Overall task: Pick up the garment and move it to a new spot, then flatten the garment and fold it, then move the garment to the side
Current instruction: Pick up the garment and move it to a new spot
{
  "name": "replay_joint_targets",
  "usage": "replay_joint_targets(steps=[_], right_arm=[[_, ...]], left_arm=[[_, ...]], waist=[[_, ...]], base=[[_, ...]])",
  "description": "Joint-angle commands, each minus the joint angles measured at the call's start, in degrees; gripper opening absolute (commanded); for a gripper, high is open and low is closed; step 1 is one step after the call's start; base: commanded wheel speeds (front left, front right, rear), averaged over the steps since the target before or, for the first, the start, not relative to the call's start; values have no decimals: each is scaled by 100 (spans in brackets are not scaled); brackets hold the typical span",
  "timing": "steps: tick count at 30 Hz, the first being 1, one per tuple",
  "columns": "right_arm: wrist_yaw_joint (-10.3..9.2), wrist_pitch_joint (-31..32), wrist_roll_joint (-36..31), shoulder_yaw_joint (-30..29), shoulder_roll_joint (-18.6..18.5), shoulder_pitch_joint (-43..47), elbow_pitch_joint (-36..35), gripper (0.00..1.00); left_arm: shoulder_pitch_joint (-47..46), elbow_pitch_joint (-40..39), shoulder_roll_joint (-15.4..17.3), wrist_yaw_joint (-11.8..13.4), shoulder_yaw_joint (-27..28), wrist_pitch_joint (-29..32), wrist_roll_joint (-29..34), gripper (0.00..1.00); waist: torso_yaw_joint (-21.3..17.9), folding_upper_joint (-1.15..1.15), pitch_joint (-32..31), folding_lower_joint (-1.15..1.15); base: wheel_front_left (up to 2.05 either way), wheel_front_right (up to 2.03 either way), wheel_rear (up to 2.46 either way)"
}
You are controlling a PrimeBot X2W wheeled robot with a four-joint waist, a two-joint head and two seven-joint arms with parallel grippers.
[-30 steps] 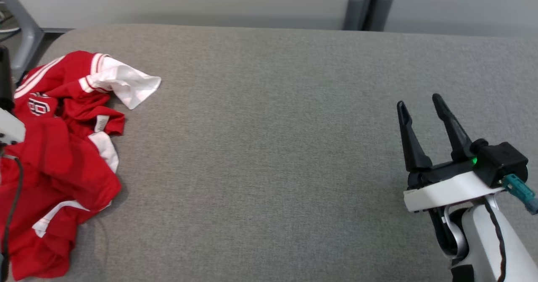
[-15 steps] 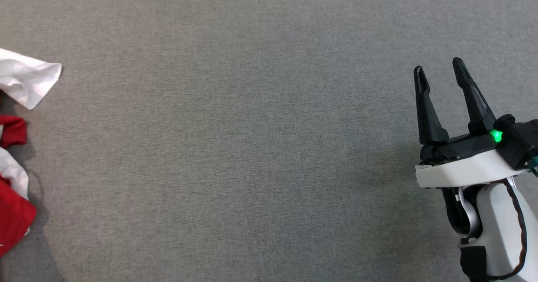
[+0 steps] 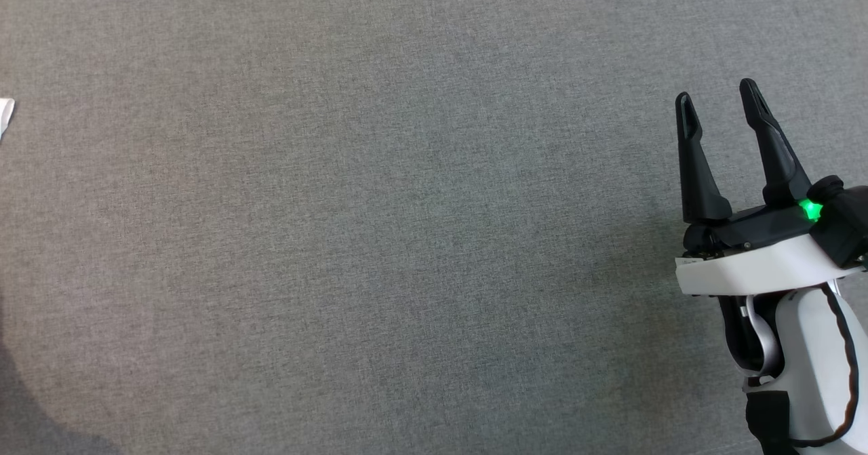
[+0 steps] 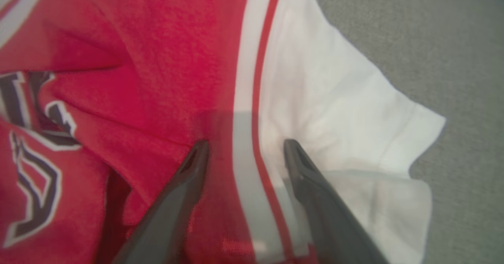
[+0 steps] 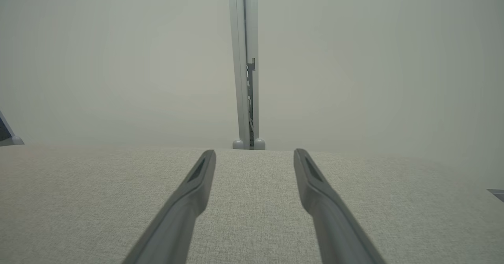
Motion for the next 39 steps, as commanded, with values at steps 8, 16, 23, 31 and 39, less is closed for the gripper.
replay_joint_targets(steps=[8, 16, 23, 31, 39], right_arm=[[11, -34, -88, 11, -2, -60, 44, 100], [11, -34, -94, 9, -8, -62, 81, 100], [11, -34, -13, 52, 33, 52, 163, 100], [11, -34, 66, 86, 131, 225, 326, 100], [11, -34, 119, 24, 218, 359, 382, 100]], left_arm=[[-172, 119, 78, -45, -306, -26, 118, 0], [-241, -101, 86, -46, -657, -462, -23, 0], [-174, -640, 190, -46, -1316, -723, -233, 0], [-288, -1560, 269, -46, -2288, -742, -455, 0], [-372, -2723, 293, -45, -3070, -641, -735, 0]], waist=[[53, 0, 20, 0], [126, 0, -85, 0], [154, 0, -477, 0], [14, 0, -1088, 0], [-234, 0, -1435, 0]], base=[[0, 0, 0], [0, 0, 0], [0, 0, 0], [0, 0, 0], [0, 0, 0]])
